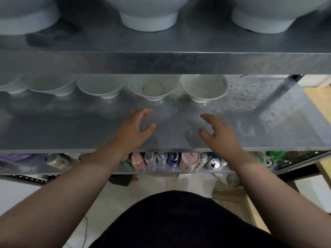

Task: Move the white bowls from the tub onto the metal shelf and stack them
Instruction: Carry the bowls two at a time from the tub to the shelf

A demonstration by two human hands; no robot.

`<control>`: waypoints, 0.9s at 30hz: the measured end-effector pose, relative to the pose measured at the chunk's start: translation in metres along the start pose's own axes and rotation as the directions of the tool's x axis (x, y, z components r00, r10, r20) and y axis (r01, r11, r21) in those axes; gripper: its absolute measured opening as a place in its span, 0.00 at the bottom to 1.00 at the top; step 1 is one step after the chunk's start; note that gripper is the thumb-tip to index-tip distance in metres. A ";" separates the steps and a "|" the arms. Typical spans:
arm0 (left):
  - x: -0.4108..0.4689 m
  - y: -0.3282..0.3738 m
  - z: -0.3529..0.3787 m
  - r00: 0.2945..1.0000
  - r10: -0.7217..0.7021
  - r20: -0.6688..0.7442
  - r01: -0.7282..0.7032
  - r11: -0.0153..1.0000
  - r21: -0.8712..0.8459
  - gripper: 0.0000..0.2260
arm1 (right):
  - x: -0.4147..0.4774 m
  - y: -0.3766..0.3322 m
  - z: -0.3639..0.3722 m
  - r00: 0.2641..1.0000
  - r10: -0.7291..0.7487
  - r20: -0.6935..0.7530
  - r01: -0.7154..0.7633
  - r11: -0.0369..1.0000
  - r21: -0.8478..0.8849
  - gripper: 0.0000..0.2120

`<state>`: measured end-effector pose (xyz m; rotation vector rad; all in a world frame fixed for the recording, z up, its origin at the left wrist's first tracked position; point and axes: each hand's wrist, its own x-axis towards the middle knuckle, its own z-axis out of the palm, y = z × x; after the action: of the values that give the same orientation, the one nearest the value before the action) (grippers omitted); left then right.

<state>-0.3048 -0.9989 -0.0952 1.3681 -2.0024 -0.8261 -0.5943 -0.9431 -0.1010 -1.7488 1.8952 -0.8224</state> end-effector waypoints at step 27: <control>-0.175 0.076 0.073 0.769 -0.035 0.639 0.157 0.978 -0.136 0.14 | -0.391 -0.019 -0.033 0.642 0.762 -0.082 -0.637 0.590 0.497 0.09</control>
<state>-0.3493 -0.8000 -0.1048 1.1823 -2.2676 -1.6603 -0.5591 -0.5522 -0.0946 -0.5020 2.1257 -1.0772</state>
